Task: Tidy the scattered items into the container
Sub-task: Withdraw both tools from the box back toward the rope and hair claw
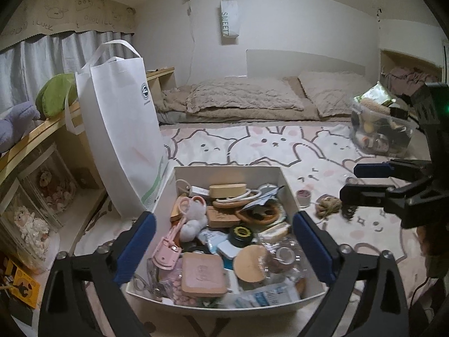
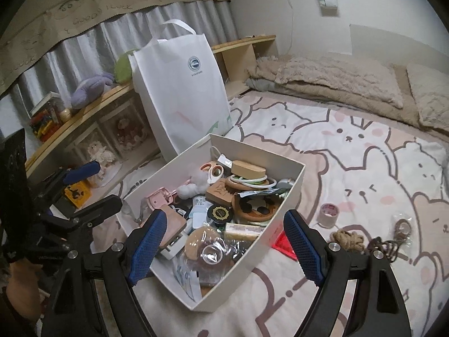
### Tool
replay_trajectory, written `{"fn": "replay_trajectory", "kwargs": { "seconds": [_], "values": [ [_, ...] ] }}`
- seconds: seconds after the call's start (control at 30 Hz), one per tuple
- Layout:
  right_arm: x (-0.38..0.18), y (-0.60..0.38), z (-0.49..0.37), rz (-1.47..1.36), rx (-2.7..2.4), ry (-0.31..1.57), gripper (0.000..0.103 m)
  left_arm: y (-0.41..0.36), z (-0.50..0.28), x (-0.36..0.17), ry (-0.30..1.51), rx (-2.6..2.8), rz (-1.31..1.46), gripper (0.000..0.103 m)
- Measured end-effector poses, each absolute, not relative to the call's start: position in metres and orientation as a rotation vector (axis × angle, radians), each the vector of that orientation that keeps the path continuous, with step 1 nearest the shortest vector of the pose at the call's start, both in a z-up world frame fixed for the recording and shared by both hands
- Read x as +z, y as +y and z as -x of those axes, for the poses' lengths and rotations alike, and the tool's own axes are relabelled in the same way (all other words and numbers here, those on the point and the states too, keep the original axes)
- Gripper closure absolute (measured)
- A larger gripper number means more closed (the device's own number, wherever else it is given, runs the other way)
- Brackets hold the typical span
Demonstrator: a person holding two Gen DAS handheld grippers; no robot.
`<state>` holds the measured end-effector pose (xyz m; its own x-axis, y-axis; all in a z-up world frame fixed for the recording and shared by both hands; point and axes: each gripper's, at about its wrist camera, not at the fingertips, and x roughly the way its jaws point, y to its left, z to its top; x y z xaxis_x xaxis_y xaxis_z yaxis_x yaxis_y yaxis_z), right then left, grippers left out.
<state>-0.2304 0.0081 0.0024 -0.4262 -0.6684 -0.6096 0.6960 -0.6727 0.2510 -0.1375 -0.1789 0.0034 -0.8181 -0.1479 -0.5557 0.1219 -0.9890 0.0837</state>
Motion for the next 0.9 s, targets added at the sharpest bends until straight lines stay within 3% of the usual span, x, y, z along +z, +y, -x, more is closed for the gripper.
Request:
{"fn": "replay_trajectory", "kwargs": {
  "seconds": [0.17, 0.27, 0.47, 0.9],
  "values": [
    [0.012, 0.025, 0.217, -0.861, -2.163, 0.055, 0.017, -0.167, 0.129, 0.014, -0.054, -2.877, -0.860, 0.000],
    [0.017, 0.036, 0.209, -0.841, -2.188, 0.061, 0.009, -0.161, 0.123, 0.018, -0.041, -2.892, -0.859, 0.000],
    [0.024, 0.057, 0.195, -0.807, -2.239, 0.050, 0.000, -0.149, 0.107, 0.026, -0.020, -2.917, -0.843, 0.000],
    [0.022, 0.085, 0.176, -0.777, -2.301, 0.066, 0.000, -0.132, 0.083, 0.030, 0.013, -2.927, -0.824, 0.000]
  ]
}}
